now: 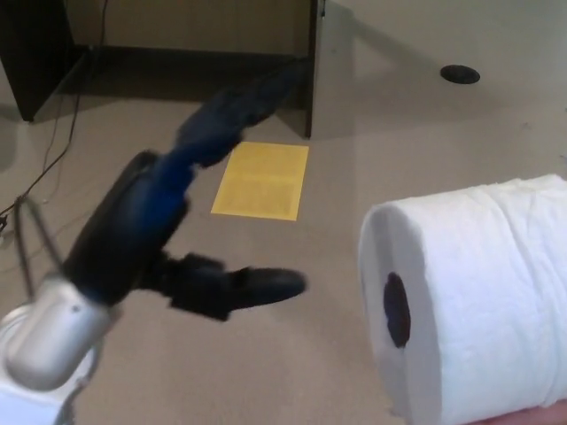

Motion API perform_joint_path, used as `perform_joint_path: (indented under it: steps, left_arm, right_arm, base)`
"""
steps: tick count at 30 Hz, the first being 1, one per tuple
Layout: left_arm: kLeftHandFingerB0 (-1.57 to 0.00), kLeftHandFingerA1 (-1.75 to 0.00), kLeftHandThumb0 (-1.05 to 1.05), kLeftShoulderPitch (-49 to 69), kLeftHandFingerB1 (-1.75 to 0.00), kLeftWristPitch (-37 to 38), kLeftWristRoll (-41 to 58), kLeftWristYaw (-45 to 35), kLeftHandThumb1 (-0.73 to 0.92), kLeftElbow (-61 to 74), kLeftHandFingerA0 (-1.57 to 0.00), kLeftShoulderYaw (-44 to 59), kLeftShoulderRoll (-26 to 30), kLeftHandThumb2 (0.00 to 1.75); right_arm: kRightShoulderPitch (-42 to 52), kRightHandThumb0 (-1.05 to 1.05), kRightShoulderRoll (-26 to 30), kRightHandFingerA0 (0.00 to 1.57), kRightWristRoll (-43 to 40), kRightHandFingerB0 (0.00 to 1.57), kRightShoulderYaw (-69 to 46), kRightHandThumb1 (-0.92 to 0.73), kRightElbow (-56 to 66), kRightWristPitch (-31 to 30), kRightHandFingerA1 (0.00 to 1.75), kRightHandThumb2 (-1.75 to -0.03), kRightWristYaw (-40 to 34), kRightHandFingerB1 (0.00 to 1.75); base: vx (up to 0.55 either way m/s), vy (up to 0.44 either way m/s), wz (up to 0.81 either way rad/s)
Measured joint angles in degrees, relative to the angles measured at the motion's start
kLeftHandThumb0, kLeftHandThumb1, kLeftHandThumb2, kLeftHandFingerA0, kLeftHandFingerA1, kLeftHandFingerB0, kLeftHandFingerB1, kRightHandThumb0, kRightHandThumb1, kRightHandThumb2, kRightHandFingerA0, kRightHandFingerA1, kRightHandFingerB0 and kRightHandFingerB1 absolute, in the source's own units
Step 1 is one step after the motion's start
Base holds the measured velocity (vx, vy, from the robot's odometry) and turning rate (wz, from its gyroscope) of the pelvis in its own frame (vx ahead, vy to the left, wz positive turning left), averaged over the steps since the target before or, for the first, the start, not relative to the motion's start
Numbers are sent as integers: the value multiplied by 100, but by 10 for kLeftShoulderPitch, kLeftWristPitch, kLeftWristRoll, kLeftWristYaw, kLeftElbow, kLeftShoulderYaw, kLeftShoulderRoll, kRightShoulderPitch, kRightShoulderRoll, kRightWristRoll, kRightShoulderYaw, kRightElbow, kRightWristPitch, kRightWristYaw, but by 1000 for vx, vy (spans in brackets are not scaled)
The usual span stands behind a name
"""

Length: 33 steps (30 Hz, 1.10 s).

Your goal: A person is holding a toilet paper roll and the robot extends its left hand to grab the roll by inserting its thumb into the gap in the middle and brings its hand down by its side. Then it extends its arm again to hand the toilet paper roll back to the person.

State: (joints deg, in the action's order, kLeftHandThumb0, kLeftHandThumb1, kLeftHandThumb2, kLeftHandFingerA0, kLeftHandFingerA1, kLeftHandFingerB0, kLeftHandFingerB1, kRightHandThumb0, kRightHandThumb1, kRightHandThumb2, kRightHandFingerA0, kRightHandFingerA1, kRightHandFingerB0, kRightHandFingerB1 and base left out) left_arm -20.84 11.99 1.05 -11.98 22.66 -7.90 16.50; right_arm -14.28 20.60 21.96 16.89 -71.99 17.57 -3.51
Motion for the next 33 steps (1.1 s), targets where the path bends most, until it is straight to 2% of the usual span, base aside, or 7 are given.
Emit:
perform_joint_path:
  steps: [11, 12, 13, 14, 19, 20, 33]
  left_arm:
    - [0, -49, -26, -77, -49, -98, -2, -10, 19, 41, -1, -57, -39, 79]
    - [-6, -39, -50, -81, -23, -107, -2, -11, 36, 44, -11, -62, -42, 64]
    - [-6, -32, -46, -84, -25, -114, -2, -11, 40, 46, -14, -66, -43, 52]
    - [0, -45, -41, -88, -29, -123, -3, -13, 30, 49, -9, -72, -46, 71]
    - [0, -45, -39, -98, -26, -168, -4, -20, 29, 63, -8, -91, -54, 70]
    - [-4, -31, -43, -98, -24, -178, -4, -21, 39, 66, -14, -94, -54, 52]
    - [-9, -35, -44, -78, -19, -236, -6, -39, 33, 83, -6, -92, -51, 64]
  right_arm:
    - [0, -35, 0, 69, 1, 53, 0, -67, 0, 0, 54, -60, 0, 42]
    - [0, -35, 0, 69, 1, 53, 0, -66, 0, 0, 54, -60, 0, 42]
    - [0, -35, 0, 69, 1, 54, 0, -66, 0, 0, 54, -60, 0, 42]
    - [0, -35, 0, 69, 1, 54, 0, -67, 0, 0, 52, -60, 0, 42]
    - [0, -35, 0, 70, 1, 54, 0, -67, 0, 0, 53, -60, 0, 42]
    - [0, -35, 0, 70, 1, 54, 0, -67, 0, 0, 53, -60, 0, 41]
    - [-1, -35, 1, 70, 2, 54, 0, -67, 1, 0, 54, -60, 0, 42]
  base:
    - [0, 0, 0]
    - [0, 0, 0]
    - [0, 0, 0]
    - [0, 0, 0]
    - [0, 0, 0]
    - [0, 0, 0]
    - [0, 0, 0]
